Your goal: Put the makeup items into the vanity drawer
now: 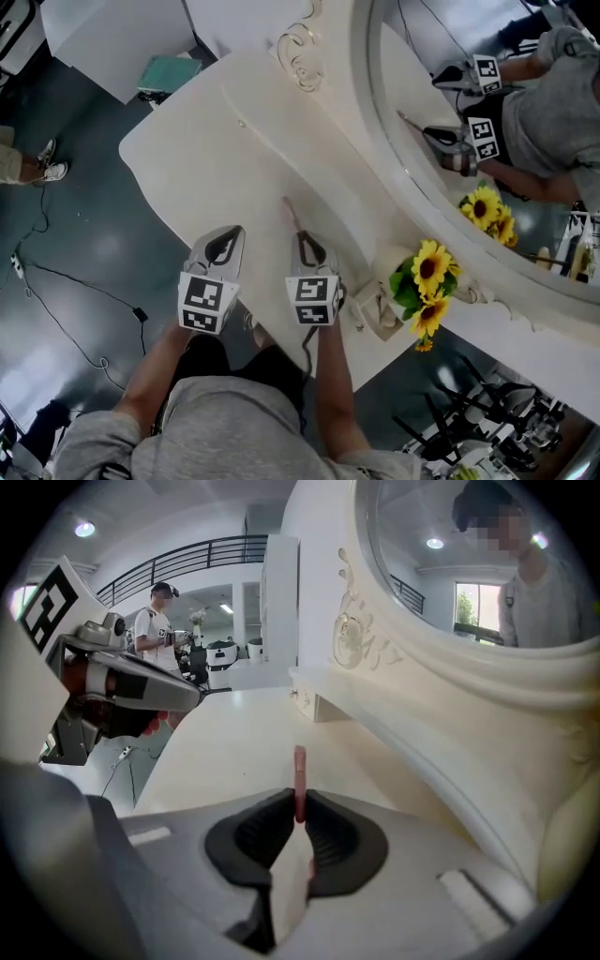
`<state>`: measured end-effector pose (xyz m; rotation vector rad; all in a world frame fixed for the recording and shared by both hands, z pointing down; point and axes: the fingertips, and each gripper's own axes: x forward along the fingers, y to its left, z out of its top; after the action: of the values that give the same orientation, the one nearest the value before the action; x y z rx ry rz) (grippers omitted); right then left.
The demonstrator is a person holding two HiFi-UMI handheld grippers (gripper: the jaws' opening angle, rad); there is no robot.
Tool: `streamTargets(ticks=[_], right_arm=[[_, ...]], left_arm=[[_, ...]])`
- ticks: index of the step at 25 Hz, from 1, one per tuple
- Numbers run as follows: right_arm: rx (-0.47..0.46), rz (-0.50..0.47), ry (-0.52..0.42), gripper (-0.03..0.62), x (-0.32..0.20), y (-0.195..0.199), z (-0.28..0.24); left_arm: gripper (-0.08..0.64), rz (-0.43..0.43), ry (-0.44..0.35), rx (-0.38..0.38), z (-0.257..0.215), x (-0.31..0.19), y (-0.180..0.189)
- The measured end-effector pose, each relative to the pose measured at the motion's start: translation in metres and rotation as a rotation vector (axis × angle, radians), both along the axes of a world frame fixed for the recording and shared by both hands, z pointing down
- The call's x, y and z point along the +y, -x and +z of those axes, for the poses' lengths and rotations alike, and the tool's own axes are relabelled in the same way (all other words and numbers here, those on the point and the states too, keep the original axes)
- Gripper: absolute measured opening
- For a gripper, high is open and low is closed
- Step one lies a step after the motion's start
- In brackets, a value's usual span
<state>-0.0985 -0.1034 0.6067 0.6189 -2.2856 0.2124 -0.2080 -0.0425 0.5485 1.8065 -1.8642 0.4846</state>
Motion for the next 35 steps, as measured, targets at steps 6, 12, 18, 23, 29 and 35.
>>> streamTargets(ticks=[6, 12, 18, 23, 29, 35], right_arm=[[-0.019, 0.036, -0.033, 0.04, 0.014, -0.018, -0.035], [-0.039, 0.098, -0.099, 0.04, 0.026, -0.049, -0.074], [-0.048, 0.174, -0.15, 0.04, 0.036, -0.099, -0.102], [-0.029, 0.235, -0.176, 0.04, 0.043, -0.143, -0.109], [-0.005, 0.302, -0.184, 0.04, 0.051, -0.195, -0.108], [0.021, 0.335, -0.168, 0.04, 0.057, -0.234, -0.098]], left_arm=[[0.011, 0.057, -0.046, -0.007, -0.031, 0.001, -0.019], [0.011, 0.146, -0.097, -0.012, -0.06, -0.002, -0.049], [0.011, 0.242, -0.137, -0.01, -0.082, -0.005, -0.096], [0.011, 0.319, -0.151, -0.003, -0.09, -0.004, -0.138], [0.011, 0.39, -0.154, 0.001, -0.092, -0.005, -0.183], [0.011, 0.428, -0.138, 0.009, -0.084, -0.003, -0.219]])
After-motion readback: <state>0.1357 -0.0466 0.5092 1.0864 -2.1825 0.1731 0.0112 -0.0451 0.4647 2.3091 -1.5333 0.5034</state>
